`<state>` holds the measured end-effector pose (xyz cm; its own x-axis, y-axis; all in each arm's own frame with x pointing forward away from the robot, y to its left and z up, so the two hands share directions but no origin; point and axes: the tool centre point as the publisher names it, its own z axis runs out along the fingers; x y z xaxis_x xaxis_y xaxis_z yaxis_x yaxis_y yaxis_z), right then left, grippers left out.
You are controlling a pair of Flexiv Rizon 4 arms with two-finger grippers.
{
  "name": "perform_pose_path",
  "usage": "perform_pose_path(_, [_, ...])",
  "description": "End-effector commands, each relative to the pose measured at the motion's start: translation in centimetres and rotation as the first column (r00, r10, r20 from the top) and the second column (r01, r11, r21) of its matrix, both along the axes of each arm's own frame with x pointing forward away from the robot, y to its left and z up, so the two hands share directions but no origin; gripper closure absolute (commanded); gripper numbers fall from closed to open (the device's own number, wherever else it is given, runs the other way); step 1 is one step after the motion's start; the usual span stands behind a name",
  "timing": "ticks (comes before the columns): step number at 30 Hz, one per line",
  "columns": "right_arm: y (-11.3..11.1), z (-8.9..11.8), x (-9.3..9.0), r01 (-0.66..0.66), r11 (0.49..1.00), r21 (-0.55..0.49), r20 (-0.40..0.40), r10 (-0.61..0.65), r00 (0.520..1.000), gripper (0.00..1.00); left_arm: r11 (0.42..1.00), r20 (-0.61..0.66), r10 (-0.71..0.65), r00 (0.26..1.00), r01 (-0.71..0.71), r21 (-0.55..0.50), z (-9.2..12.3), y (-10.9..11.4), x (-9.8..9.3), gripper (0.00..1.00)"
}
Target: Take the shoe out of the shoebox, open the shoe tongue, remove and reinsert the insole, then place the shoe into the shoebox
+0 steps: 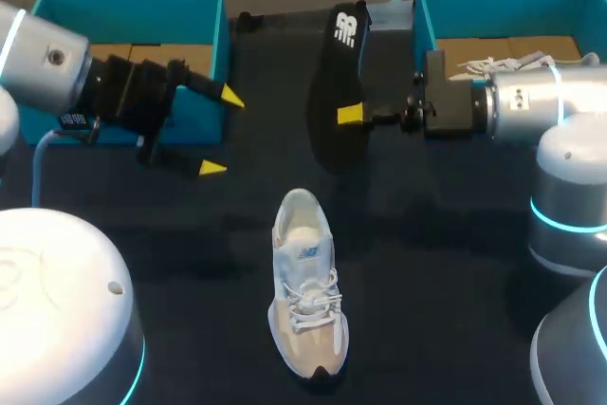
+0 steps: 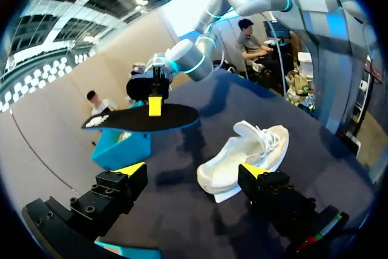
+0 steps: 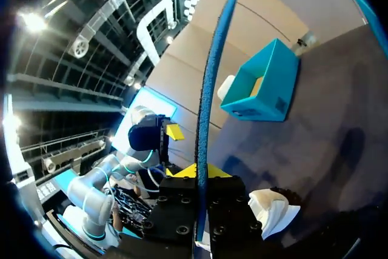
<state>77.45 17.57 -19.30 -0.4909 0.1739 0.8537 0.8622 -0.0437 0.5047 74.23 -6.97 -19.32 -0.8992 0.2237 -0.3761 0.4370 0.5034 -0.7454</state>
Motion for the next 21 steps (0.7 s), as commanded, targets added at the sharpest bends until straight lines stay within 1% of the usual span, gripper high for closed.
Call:
perform_pose_path(1, [0.6, -0.8, -0.5, 0.04, 0.999, 0.011, 0.002, -0.04, 0.999, 1.0, 0.96, 0.086, 0.211, 0.974, -0.223, 0.169, 0.1, 0.4, -3.3, 0.0])
perform_pose_path(13, [0.6, -0.8, -0.5, 0.04, 0.999, 0.011, 0.002, -0.04, 0.999, 1.0, 0.96, 0.086, 0.211, 0.974, -0.223, 0.169, 0.1, 0.4, -3.3, 0.0])
perform_pose_path(15, [0.8, -1.8, -0.8, 0.075, 0.997, 0.017, 0.015, -0.075, 0.997, 1.0, 0.942, 0.028, 0.244, 0.969, -0.244, 0.229, -0.9, 0.1, -3.2, 0.0])
perform_pose_path(17, [1.0, -2.5, -0.9, 0.096, 0.995, 0.038, 0.024, -0.097, 0.995, 1.0, 0.94, -0.015, 0.25, 0.968, -0.239, 0.242, -1.6, 0.0, -3.3, 0.0])
perform_pose_path(20, [1.6, -3.5, -1.0, 0.13, 0.988, 0.081, 0.038, -0.133, 0.99, 1.0, 0.922, -0.089, 0.292, 0.952, -0.255, 0.292, -3.0, -0.2, -3.0, 0.0])
perform_pose_path(21, [1.8, -3.7, -1.1, 0.124, 0.987, 0.099, 0.037, -0.129, 0.991, 1.0, 0.925, -0.1, 0.283, 0.954, -0.244, 0.292, -3.4, -0.2, -3.0, 0.0])
